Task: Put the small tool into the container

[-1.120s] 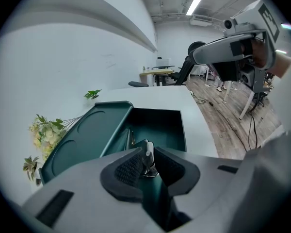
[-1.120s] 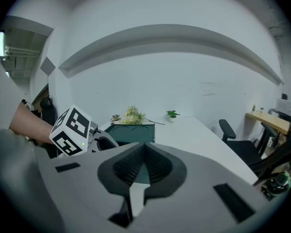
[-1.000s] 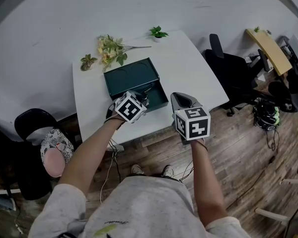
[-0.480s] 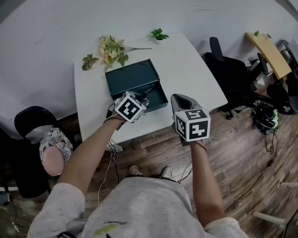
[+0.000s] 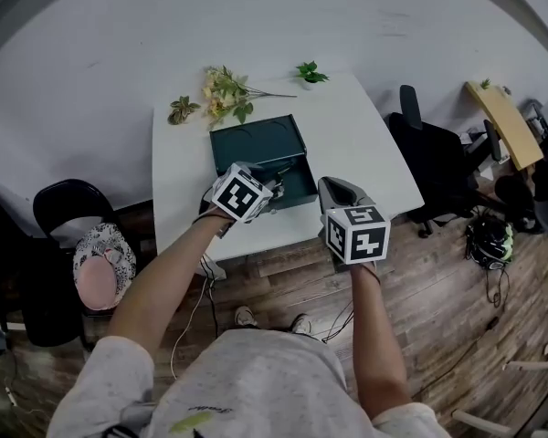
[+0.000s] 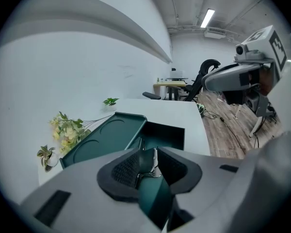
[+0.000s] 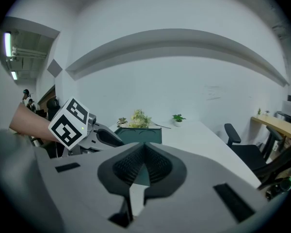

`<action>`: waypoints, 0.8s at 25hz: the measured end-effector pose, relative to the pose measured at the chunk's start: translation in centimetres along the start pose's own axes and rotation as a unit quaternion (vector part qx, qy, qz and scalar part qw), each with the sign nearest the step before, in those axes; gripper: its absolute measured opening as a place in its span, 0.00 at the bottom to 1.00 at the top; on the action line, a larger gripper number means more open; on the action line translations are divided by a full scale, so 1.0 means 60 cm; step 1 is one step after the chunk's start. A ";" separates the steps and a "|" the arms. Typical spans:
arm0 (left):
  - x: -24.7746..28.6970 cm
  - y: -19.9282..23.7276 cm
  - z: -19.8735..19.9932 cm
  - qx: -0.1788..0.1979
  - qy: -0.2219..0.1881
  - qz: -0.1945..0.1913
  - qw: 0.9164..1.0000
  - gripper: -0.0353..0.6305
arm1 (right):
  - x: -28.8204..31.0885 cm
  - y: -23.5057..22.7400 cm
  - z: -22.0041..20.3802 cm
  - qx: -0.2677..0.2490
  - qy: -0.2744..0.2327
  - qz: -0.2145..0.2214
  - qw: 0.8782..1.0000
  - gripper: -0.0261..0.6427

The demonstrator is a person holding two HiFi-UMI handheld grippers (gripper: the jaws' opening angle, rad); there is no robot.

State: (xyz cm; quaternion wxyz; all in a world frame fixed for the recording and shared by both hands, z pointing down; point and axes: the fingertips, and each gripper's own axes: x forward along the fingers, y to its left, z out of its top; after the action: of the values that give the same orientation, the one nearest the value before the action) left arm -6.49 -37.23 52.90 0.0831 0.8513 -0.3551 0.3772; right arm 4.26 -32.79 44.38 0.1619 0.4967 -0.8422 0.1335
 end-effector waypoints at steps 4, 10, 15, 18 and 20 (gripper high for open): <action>-0.029 0.018 0.011 -0.021 -0.019 0.018 0.999 0.22 | 0.002 0.007 0.017 -0.004 -0.007 0.011 1.000 0.05; -0.081 0.050 0.026 -0.050 -0.051 0.046 0.996 0.20 | 0.004 0.016 0.042 -0.006 -0.013 0.029 0.999 0.04; -0.128 0.077 0.036 -0.080 -0.078 0.070 0.991 0.18 | 0.005 0.020 0.063 -0.014 -0.013 0.042 0.999 0.04; -0.156 0.085 0.042 -0.090 -0.097 0.085 0.988 0.17 | 0.005 0.021 0.075 -0.019 -0.014 0.048 0.999 0.04; -0.176 0.088 0.044 -0.097 -0.107 0.093 0.985 0.17 | 0.003 0.025 0.082 -0.022 -0.016 0.053 0.998 0.05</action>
State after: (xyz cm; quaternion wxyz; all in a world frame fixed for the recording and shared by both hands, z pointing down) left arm -13.37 -36.47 42.98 0.0907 0.8379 -0.4746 0.2537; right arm 2.16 -34.15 39.90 0.1517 0.4501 -0.8724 0.1152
